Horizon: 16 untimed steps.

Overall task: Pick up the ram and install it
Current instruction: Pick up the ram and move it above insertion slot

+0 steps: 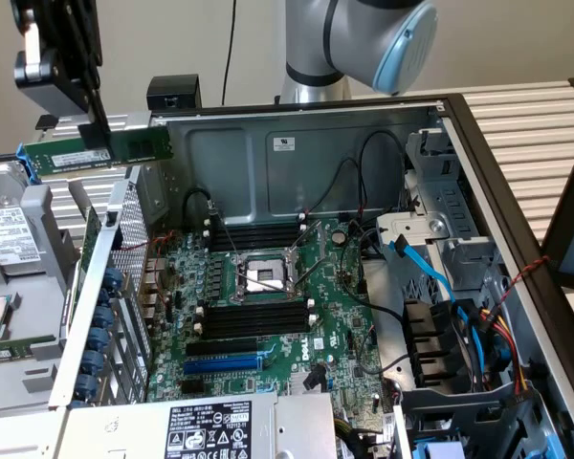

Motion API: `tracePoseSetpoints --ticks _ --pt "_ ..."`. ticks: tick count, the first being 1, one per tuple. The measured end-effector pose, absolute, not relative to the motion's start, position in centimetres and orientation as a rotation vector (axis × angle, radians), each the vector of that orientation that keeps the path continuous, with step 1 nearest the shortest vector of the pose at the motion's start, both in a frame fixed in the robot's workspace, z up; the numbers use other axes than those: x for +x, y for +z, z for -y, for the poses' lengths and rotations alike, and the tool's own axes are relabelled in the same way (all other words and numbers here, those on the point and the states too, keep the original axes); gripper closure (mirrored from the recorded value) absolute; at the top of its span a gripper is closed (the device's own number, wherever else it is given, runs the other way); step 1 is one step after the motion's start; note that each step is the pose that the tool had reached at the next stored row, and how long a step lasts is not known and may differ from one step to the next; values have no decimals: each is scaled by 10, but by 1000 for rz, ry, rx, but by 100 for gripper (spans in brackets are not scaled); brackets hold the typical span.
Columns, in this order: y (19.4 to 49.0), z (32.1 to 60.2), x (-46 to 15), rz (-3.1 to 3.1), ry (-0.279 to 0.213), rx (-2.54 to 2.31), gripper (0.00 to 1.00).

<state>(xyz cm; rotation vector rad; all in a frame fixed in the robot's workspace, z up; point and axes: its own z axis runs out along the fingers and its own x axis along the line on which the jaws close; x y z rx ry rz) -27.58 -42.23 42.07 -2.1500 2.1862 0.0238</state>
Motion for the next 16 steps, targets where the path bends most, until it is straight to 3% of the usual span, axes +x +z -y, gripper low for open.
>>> tracePoseSetpoints --ticks 16 --pt "420 416 -240 -2199 47 -2160 88"
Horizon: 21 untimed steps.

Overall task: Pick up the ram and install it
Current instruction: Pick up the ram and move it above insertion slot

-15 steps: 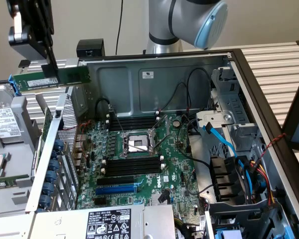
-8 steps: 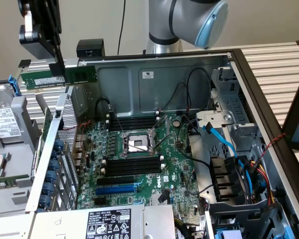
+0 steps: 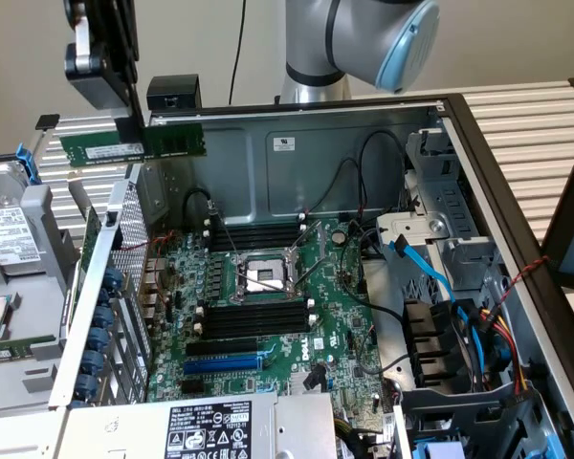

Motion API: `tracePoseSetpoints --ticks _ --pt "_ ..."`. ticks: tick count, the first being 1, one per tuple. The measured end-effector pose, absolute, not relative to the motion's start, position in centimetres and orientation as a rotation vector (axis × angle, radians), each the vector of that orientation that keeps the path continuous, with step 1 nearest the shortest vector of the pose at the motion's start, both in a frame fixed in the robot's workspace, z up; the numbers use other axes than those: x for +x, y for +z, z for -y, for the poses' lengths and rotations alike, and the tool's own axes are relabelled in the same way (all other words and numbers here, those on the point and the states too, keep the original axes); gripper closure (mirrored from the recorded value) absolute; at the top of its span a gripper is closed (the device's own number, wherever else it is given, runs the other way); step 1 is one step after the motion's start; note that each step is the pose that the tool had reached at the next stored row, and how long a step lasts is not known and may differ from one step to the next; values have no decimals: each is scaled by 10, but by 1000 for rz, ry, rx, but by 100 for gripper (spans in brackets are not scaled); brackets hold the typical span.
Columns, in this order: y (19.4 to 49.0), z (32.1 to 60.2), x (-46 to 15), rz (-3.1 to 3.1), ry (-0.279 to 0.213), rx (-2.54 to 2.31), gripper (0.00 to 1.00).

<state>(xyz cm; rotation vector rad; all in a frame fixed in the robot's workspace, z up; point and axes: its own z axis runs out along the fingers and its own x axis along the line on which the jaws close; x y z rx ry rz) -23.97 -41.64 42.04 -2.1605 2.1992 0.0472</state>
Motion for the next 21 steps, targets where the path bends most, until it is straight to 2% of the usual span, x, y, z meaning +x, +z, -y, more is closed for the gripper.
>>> tracePoseSetpoints --ticks 21 --pt "420 406 -194 -2218 52 -2146 88"
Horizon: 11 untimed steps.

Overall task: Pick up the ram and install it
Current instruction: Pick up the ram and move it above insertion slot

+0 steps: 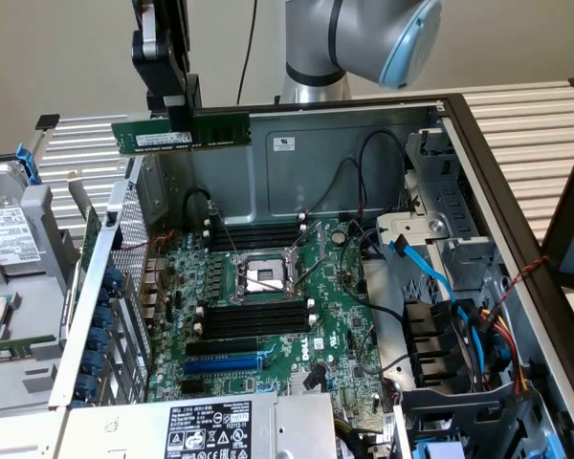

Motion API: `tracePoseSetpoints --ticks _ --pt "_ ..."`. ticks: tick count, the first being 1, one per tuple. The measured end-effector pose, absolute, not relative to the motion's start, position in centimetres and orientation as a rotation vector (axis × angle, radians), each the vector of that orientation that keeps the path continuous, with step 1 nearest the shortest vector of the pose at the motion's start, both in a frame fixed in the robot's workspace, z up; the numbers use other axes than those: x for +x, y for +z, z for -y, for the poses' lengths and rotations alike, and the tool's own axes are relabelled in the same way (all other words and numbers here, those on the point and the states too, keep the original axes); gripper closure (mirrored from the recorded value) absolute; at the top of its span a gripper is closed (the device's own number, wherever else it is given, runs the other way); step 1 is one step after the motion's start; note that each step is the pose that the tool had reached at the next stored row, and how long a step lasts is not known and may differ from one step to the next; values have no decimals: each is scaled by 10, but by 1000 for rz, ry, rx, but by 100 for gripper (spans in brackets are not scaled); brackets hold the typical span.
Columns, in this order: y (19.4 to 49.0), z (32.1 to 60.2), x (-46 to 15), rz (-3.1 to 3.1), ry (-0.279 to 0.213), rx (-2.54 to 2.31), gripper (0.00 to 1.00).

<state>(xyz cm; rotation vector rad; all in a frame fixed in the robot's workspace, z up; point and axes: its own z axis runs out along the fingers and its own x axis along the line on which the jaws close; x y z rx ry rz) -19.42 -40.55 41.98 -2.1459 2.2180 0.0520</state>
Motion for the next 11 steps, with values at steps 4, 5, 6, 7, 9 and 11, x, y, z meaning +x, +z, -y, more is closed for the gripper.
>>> tracePoseSetpoints --ticks 4,5,6,7,9,11 --pt "417 404 -188 -2233 51 -2130 88" --pt "415 404 -186 -2236 51 -2127 88" --pt "413 404 -185 -2239 51 -2124 88" --pt "412 404 -183 -2242 51 -2120 88" --pt "408 403 -179 -2247 51 -2114 88" --pt "404 402 -175 -2252 52 -2109 88"
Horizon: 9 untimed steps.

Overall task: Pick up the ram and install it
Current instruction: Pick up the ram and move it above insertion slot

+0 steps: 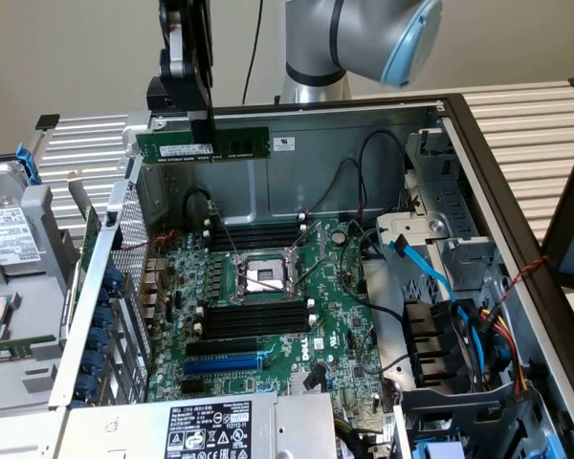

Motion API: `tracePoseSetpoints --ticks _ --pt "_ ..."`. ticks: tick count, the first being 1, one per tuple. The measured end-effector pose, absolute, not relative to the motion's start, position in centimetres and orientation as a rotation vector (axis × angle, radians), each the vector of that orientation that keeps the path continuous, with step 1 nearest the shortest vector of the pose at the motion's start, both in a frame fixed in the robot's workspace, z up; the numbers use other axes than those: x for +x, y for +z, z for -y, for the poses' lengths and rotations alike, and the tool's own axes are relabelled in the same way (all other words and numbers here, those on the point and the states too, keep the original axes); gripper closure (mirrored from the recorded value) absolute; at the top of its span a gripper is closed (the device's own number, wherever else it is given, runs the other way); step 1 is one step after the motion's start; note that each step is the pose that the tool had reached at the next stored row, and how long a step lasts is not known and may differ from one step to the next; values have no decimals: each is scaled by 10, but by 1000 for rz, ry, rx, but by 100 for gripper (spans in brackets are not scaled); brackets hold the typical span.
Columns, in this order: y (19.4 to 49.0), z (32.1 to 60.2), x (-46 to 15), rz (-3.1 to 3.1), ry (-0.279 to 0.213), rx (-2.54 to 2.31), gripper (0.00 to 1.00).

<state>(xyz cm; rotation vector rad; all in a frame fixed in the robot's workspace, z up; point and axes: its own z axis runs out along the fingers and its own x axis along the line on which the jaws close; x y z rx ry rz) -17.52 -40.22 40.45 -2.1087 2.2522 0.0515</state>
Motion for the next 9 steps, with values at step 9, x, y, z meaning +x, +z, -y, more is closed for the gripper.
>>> tracePoseSetpoints --ticks 9 --pt "388 401 -156 -2272 58 -2083 88"
